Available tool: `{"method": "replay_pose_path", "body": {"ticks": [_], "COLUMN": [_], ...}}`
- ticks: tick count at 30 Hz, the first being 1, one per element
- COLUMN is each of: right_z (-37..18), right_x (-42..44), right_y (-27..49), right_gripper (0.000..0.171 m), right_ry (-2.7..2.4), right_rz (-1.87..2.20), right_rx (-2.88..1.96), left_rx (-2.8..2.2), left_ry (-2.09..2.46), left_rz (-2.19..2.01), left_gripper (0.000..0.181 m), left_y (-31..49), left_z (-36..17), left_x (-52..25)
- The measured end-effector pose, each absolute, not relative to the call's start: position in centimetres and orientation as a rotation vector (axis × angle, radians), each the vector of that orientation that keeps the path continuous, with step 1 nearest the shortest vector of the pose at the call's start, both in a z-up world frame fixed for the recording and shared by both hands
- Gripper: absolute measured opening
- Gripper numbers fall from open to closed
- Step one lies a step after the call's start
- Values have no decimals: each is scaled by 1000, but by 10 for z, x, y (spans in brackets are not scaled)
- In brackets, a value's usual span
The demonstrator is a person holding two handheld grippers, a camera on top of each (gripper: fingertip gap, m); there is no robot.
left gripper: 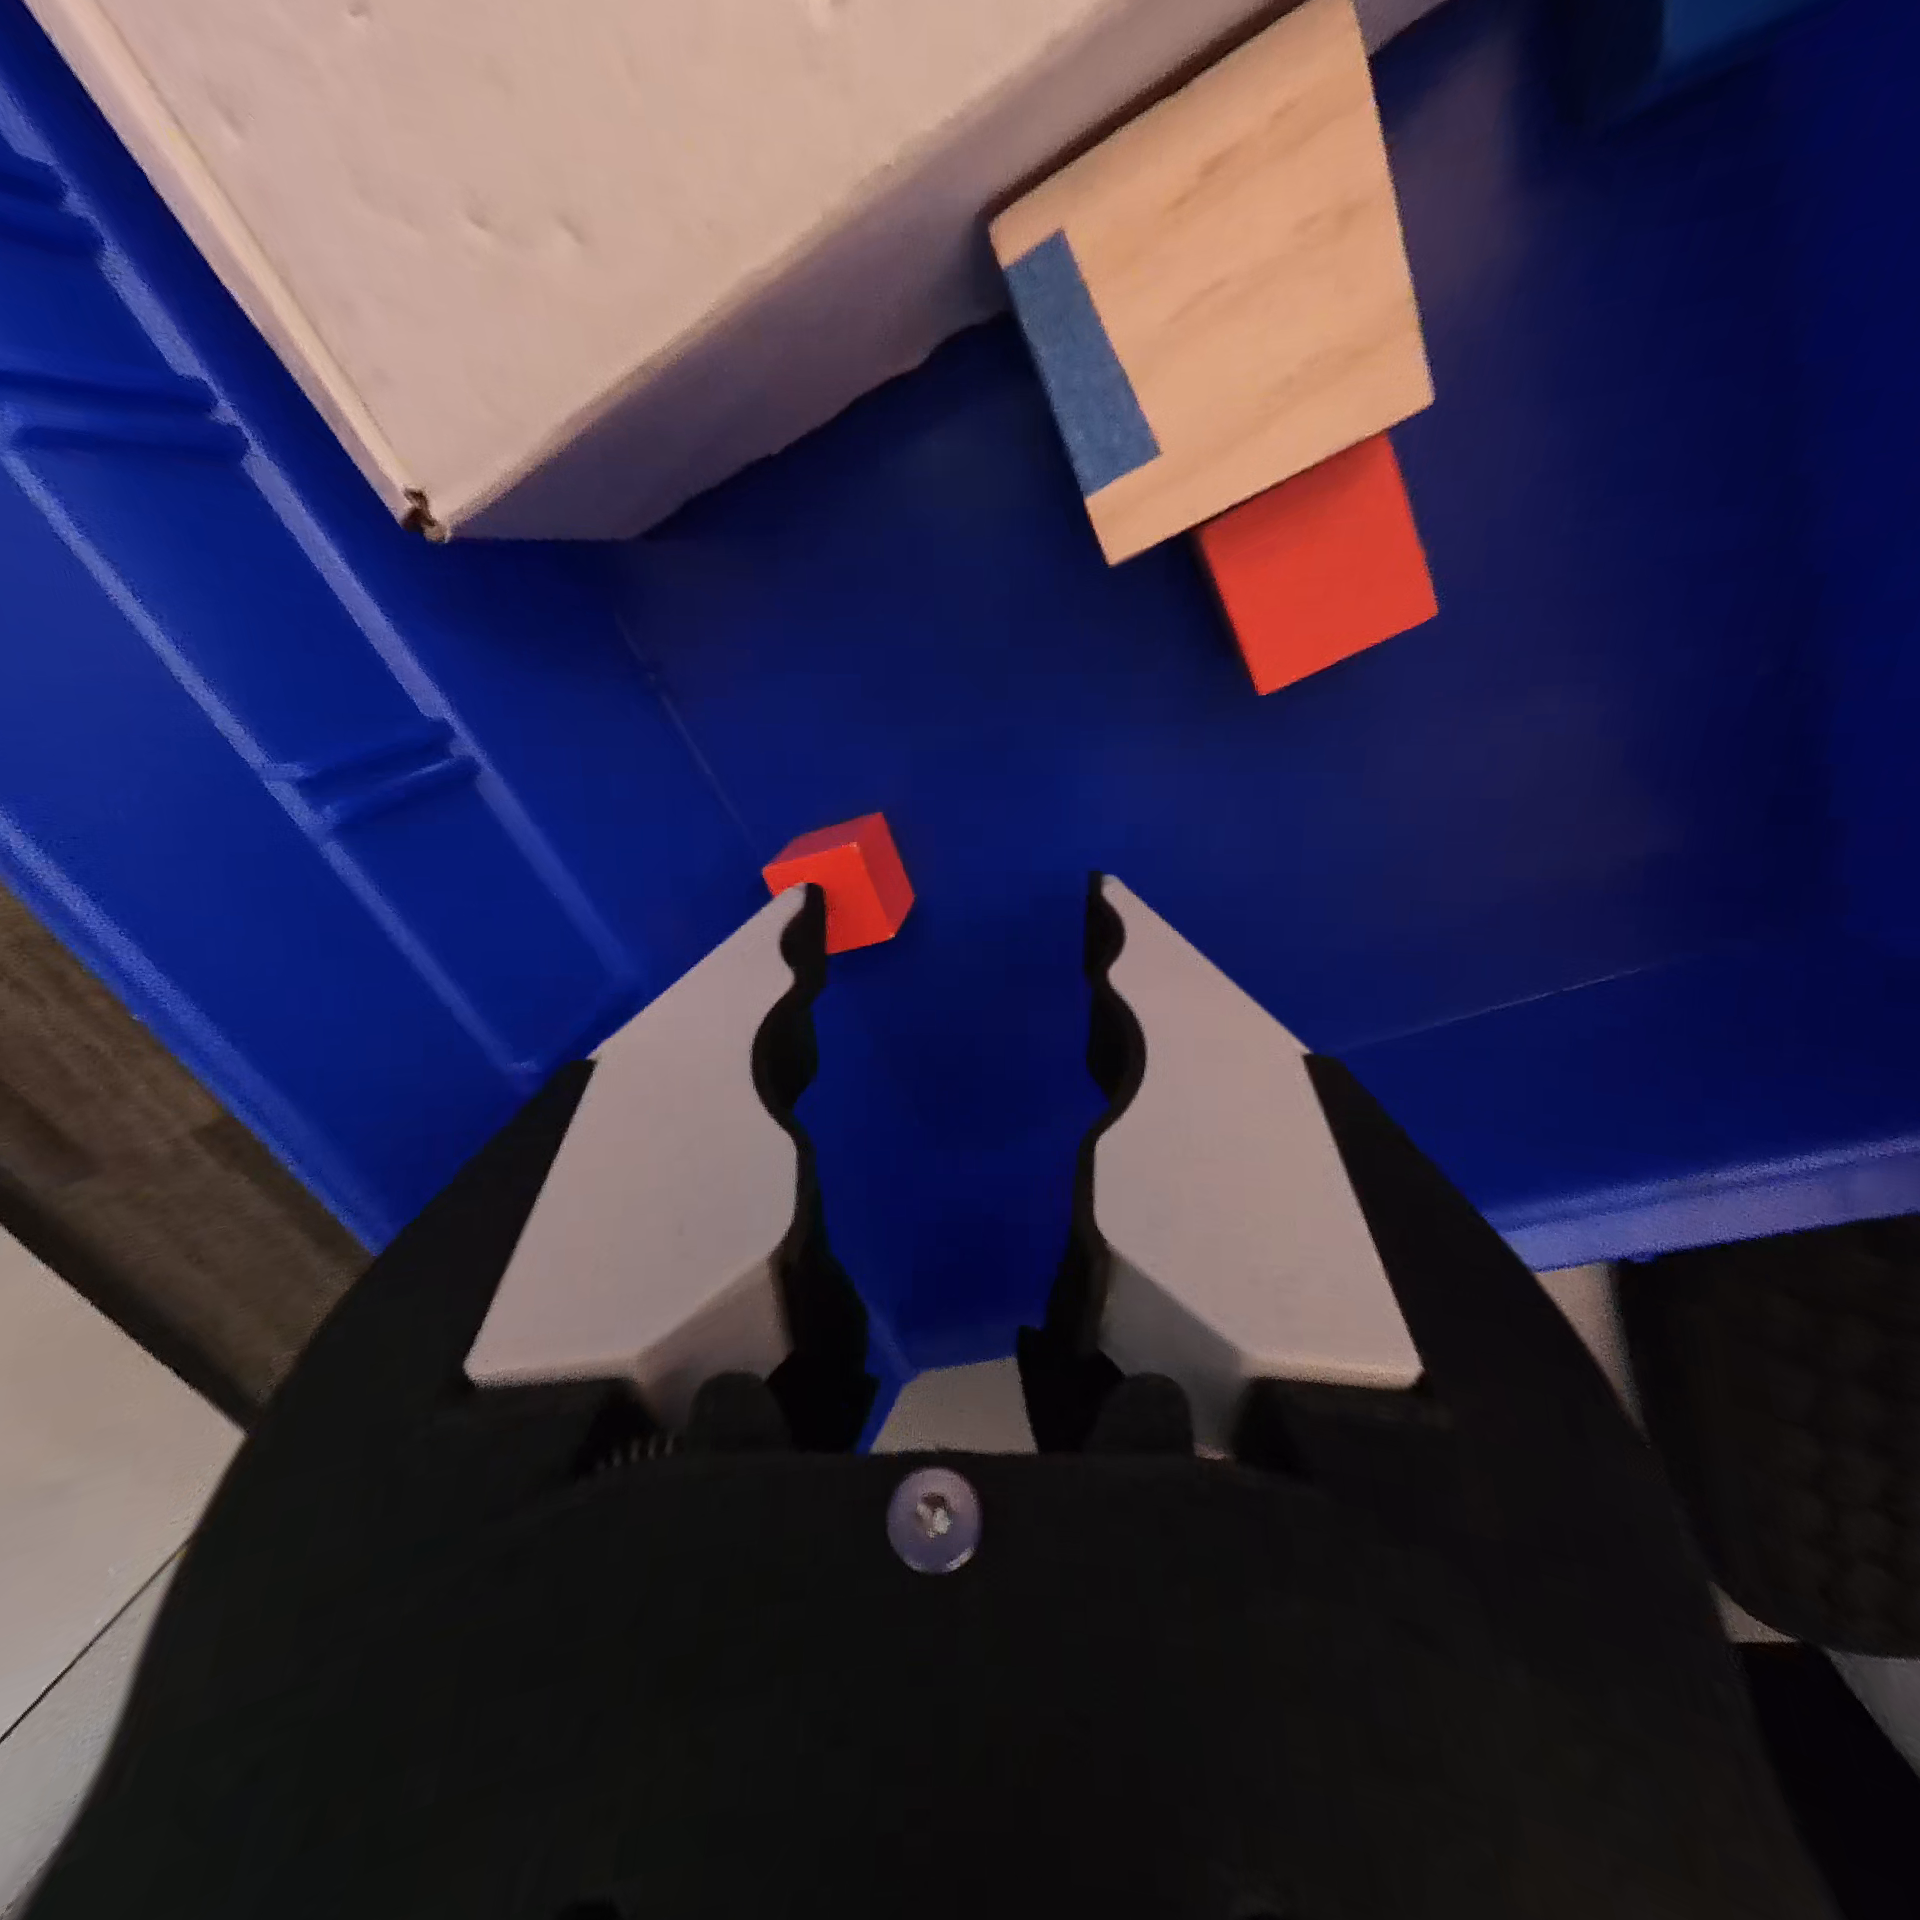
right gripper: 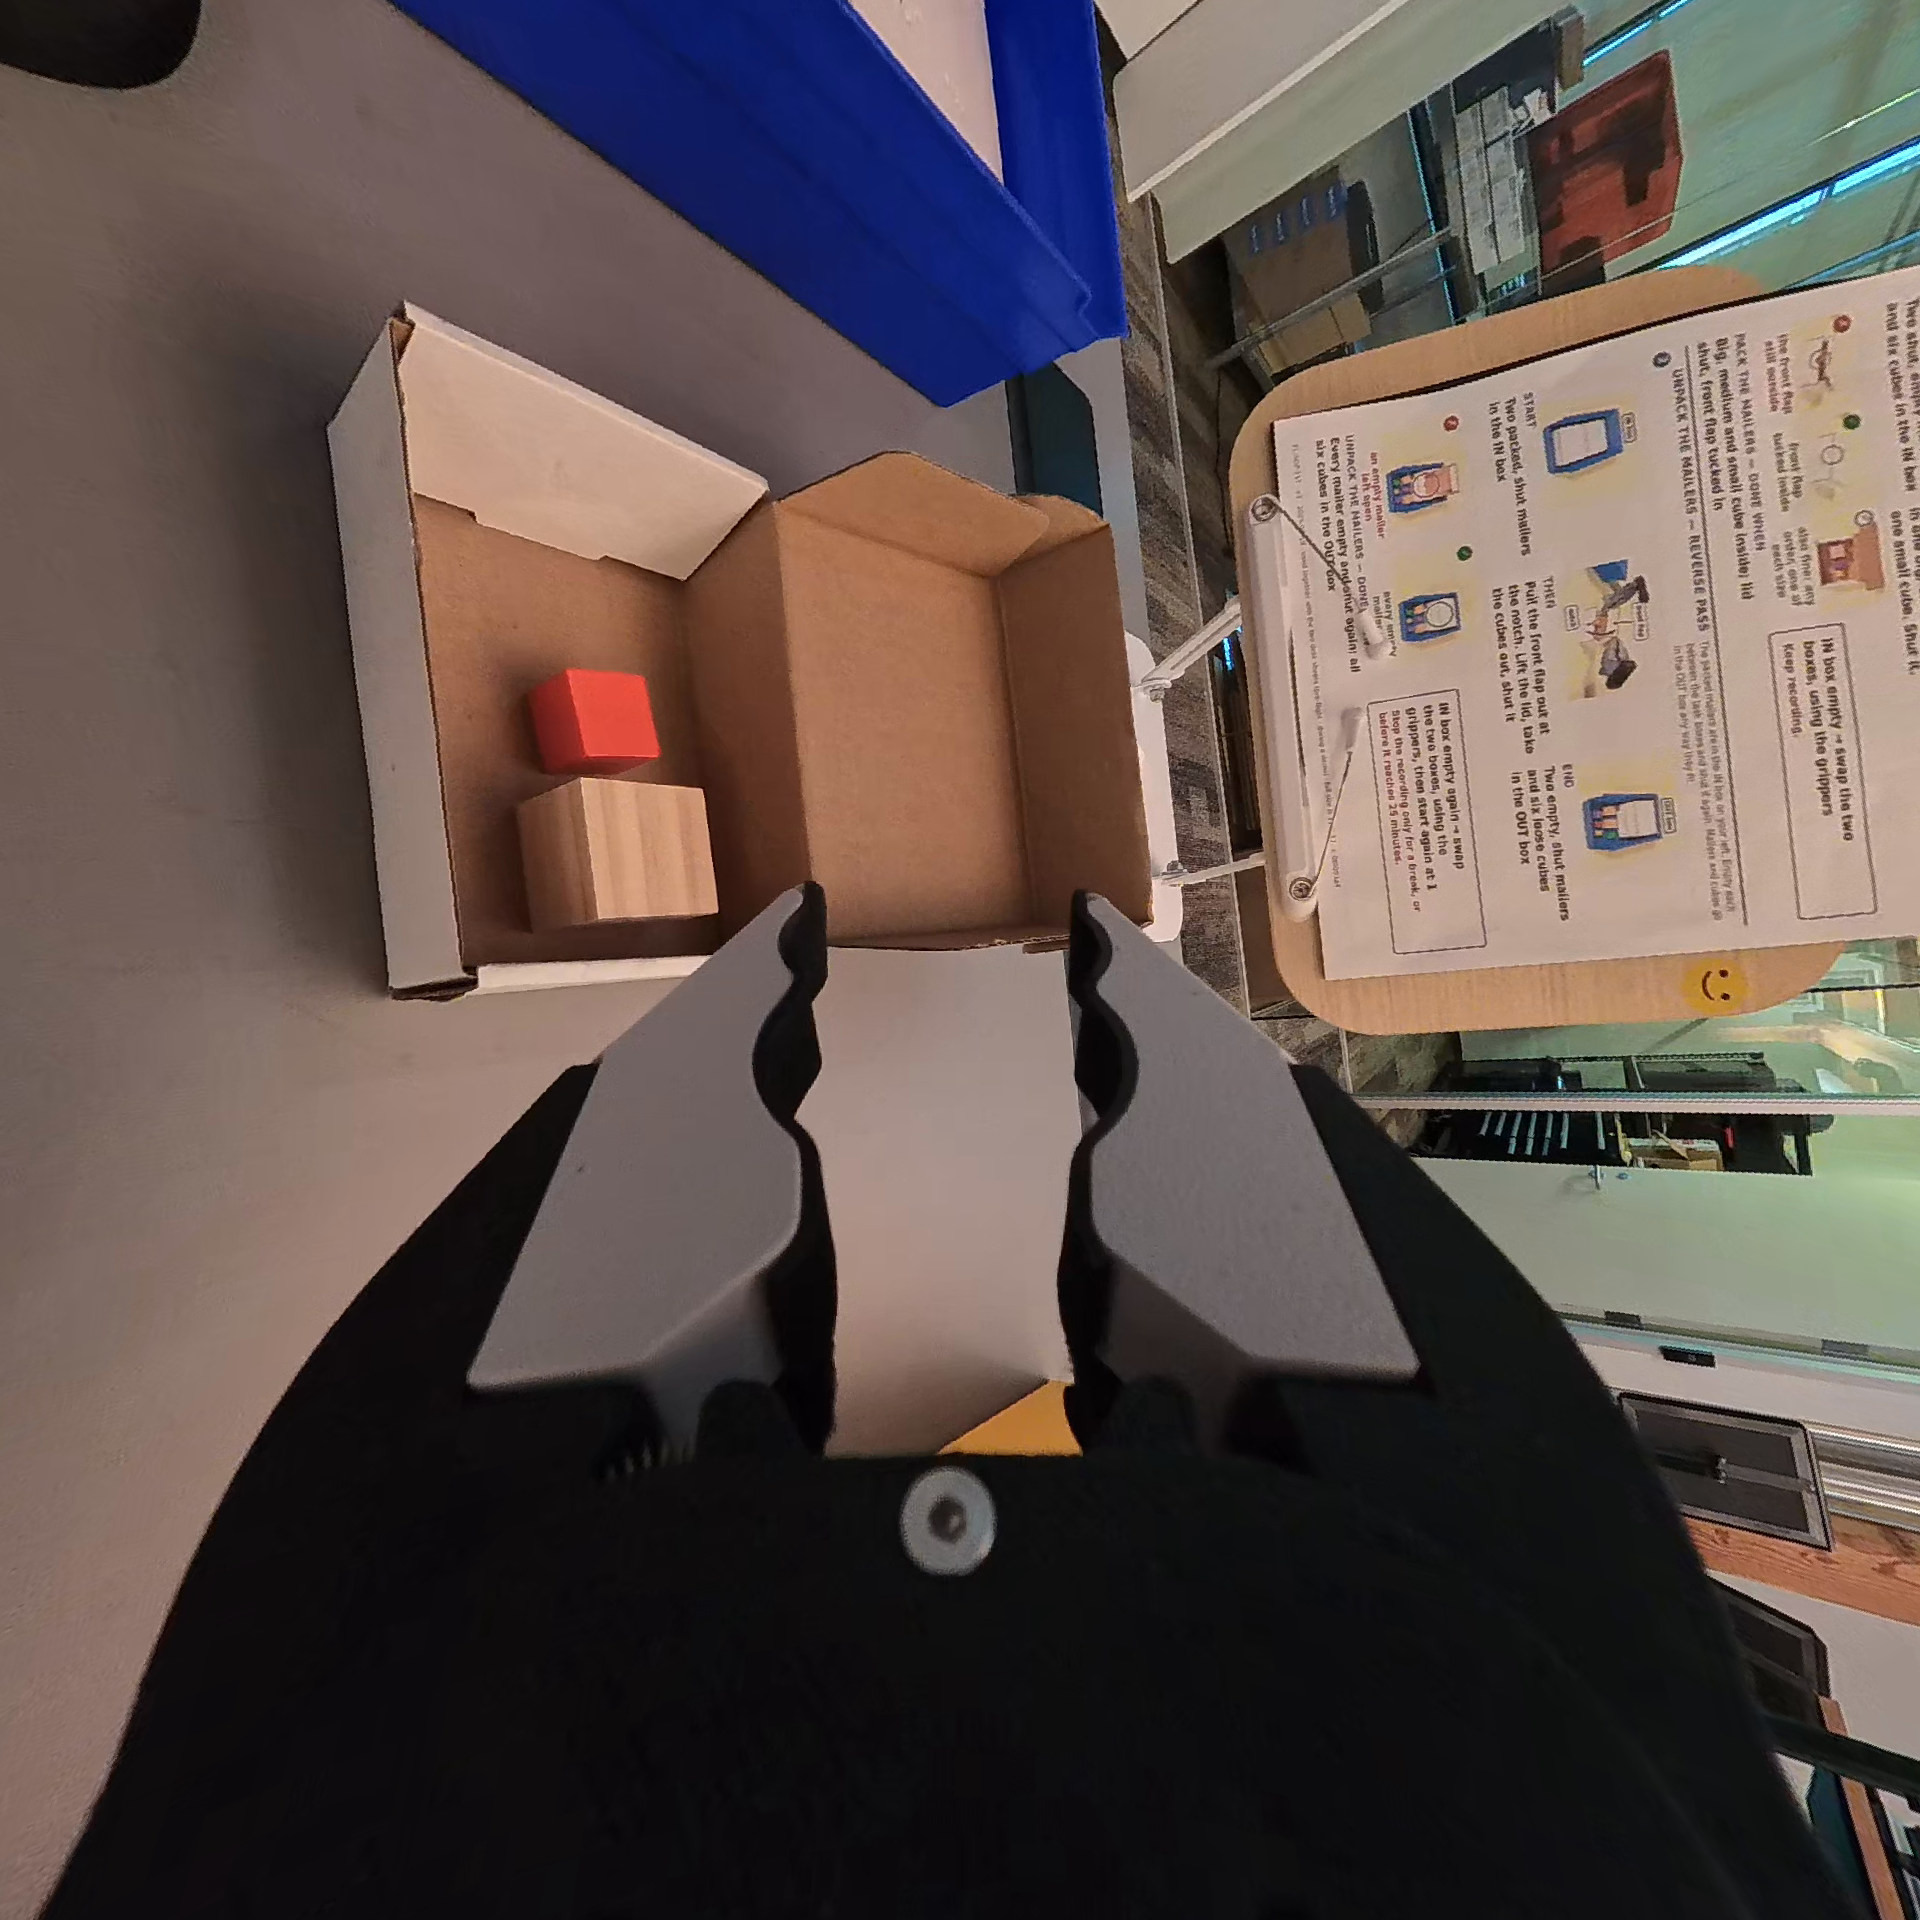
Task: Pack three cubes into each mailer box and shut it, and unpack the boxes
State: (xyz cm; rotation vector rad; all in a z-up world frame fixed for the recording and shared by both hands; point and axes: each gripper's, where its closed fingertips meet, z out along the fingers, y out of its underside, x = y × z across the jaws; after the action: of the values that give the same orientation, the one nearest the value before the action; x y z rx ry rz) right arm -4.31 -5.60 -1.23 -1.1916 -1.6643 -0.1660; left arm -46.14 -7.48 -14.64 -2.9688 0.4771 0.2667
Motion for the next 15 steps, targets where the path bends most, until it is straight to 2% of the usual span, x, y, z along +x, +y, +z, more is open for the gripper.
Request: {"method": "replay_pose_path", "body": {"ticks": [1,7,9,12,15], "right_z": [-12,-12,-13,-13,-11], "right_x": [-43,-43,-44,-43,-42], "right_y": [-56,-56,-56,-57,-56], "right_gripper": [45,45,45,45,45], "right_ry": [-1663,-1663,-1668,-1671,-1660], "right_rz": [-165,-164,-168,-170,-163], "right_rx": [-1191,-1193,-1192,-1191,-1198], "left_rx": [-2971,-2877,-2917,-2971,-2972], "left_ry": [490,392,332,359,380], "left_rz": [276,108,177,250,297], "left_gripper": [43,43,49,41,42], "left_y": [-76,-63,-66,-73,-75], "left_z": [-146,-131,-134,-144,-146], "left_x": [-462,-451,-464,-469,-466]}}
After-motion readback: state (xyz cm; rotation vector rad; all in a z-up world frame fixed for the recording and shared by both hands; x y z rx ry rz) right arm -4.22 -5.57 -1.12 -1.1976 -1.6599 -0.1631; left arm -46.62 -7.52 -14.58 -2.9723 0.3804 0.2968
